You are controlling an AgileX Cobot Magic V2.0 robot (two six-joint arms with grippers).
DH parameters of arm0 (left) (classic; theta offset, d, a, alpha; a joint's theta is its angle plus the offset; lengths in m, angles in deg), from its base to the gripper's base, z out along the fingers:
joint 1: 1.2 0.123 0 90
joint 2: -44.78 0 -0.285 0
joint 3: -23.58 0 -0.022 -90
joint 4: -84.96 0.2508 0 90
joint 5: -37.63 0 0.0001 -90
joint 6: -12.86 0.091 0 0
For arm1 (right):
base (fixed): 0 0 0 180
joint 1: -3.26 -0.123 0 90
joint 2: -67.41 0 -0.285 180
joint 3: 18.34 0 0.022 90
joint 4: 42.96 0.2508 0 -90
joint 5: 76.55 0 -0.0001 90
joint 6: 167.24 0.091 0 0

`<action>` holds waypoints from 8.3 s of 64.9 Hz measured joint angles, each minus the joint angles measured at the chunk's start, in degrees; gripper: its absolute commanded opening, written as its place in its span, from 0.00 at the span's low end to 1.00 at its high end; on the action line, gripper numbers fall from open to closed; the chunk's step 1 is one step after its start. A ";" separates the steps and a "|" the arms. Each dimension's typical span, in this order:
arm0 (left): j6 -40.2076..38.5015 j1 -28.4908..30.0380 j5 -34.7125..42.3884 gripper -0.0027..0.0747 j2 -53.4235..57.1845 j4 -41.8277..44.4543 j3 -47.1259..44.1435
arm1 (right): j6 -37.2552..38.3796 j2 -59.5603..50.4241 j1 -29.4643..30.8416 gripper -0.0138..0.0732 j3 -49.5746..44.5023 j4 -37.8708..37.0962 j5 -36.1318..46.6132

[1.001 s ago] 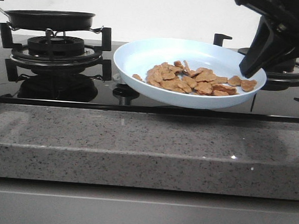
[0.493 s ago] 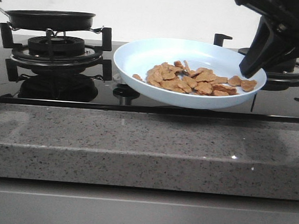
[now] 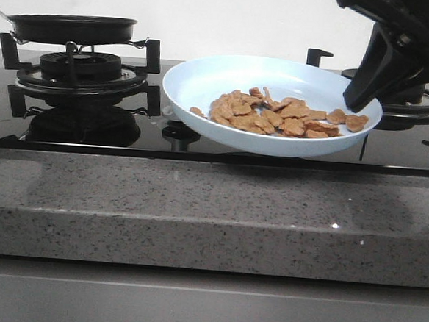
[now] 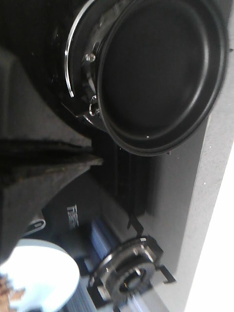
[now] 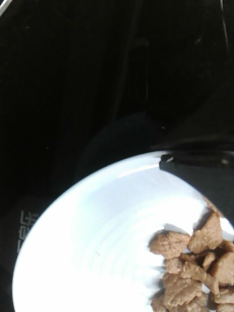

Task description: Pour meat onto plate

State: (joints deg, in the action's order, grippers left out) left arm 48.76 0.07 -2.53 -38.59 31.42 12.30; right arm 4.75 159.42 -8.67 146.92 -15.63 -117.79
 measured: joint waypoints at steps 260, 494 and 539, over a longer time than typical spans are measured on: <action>-57.57 -24.58 21.12 0.01 34.24 72.87 -29.11 | 1.95 36.06 3.13 0.12 49.52 -4.70 -18.76; -49.05 -24.58 21.41 0.01 34.44 65.81 -29.11 | -5.25 -57.57 3.90 0.09 -33.29 -8.79 17.18; -35.90 -9.52 28.46 0.01 63.25 54.60 -52.29 | -5.25 -57.57 3.90 0.09 -33.29 -8.79 17.18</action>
State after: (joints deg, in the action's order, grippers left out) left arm 12.86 -9.45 25.93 24.66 86.02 -39.98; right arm -0.50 101.86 -4.76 113.63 -24.42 -100.61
